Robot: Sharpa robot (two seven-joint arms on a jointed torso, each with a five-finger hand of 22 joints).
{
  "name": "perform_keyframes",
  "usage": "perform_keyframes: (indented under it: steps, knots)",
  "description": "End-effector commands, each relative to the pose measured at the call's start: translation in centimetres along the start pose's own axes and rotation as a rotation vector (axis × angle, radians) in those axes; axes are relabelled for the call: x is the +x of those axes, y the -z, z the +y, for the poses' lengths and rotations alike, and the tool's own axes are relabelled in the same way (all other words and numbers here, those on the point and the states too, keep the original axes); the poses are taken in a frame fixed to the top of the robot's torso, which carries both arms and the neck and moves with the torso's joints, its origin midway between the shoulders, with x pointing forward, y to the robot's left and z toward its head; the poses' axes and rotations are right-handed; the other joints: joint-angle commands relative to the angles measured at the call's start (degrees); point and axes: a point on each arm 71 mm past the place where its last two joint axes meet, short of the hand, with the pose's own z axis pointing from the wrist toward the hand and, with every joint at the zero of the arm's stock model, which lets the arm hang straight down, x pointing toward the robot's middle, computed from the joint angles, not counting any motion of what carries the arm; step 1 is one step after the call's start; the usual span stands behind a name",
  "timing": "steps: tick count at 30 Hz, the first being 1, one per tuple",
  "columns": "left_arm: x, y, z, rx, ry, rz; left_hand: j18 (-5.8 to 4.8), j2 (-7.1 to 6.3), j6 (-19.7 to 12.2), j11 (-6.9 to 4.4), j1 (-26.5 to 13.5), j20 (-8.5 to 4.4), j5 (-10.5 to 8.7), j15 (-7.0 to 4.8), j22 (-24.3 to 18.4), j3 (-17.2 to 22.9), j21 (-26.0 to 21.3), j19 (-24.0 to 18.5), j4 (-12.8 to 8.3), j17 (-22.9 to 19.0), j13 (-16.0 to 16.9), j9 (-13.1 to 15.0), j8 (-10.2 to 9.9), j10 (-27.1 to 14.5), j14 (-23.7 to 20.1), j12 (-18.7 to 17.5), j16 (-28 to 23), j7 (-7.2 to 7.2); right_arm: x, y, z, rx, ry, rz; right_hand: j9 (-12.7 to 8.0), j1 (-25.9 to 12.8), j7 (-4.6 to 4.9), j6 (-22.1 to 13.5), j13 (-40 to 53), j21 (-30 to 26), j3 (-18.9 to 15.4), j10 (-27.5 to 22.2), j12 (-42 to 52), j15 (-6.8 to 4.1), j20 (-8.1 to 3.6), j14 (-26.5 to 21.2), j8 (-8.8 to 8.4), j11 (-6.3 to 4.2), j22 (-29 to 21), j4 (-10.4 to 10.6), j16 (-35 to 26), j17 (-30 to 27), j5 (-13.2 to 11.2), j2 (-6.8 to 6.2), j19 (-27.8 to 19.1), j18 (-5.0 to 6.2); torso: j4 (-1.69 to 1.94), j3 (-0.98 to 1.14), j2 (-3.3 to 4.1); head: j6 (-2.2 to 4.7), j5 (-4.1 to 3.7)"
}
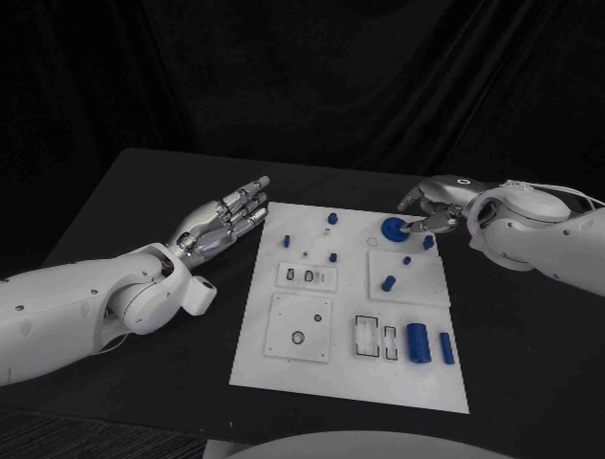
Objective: Assemble the parts on the task board
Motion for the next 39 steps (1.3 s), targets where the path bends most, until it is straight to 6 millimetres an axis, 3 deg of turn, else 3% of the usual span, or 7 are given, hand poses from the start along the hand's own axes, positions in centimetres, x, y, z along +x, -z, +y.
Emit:
perform_keyframes:
  steps: [1,13,31,39]
  knots:
    - [0.2,-0.1,-0.2,0.014,0.009,0.014,0.98,-0.03,0.1,0.58,0.6,0.44,0.15,0.43,0.0,0.4,0.0,0.1,0.1,-0.1,-0.1,-0.1,0.0,0.0,0.1,-0.2,-0.2,0.32,0.4,-0.2,-0.2,0.021,-0.001,0.007,0.2,0.5,0.05,0.4,15.1,0.6,0.0,6.1,0.1,-0.52,0.06,6.1,0.22,-0.23,8.2,-0.5,0.1,15.1,-0.1,0.22,0.7,-0.6,-0.02,0.01,0.03,-0.04,0.04]
    - [0.3,-0.2,-0.1,0.012,0.012,0.021,0.99,-0.05,0.0,0.68,0.6,0.51,0.14,0.61,0.0,0.5,0.0,0.1,0.1,-0.1,-0.1,-0.1,0.0,0.0,0.1,-0.2,-0.2,0.33,0.9,-0.9,-0.3,0.05,0.008,0.035,0.5,0.9,0.13,0.9,15.1,1.2,0.0,6.1,0.1,-0.54,0.01,6.1,0.34,-0.21,8.6,-0.9,0.1,15.1,0.8,0.12,1.1,-0.74,-0.09,0.01,0.01,-0.27,0.01]
    - [0.3,-0.2,-0.1,0.007,0.017,0.027,1.0,-0.04,0.0,0.77,0.6,0.6,0.13,0.74,0.1,0.6,0.0,0.2,0.1,-0.1,-0.1,-0.1,0.0,0.0,0.1,-0.2,-0.2,0.37,1.6,-1.3,0.2,0.038,0.044,0.068,2.0,-0.4,0.47,3.2,15.1,2.3,-0.9,6.1,0.1,-0.31,0.17,6.1,1.13,0.08,9.4,-0.4,0.1,15.1,-0.3,-0.4,1.8,-0.98,-0.07,-0.03,0.0,-0.69,0.14]
    - [0.3,-0.1,-0.1,0.004,0.017,0.027,1.01,0.04,-0.1,0.83,0.7,0.72,0.2,0.86,0.1,0.8,0.0,0.2,0.0,-0.1,-0.1,-0.1,0.0,0.0,0.1,-0.2,-0.2,0.44,1.7,-1.2,0.7,0.014,0.038,0.056,3.0,0.7,0.16,3.5,15.1,2.3,-0.6,6.1,0.1,-0.49,0.07,6.1,1.02,-0.15,9.7,-1.2,0.1,15.1,2.3,-0.4,1.8,-0.97,-0.08,0.01,-0.02,-0.69,0.28]
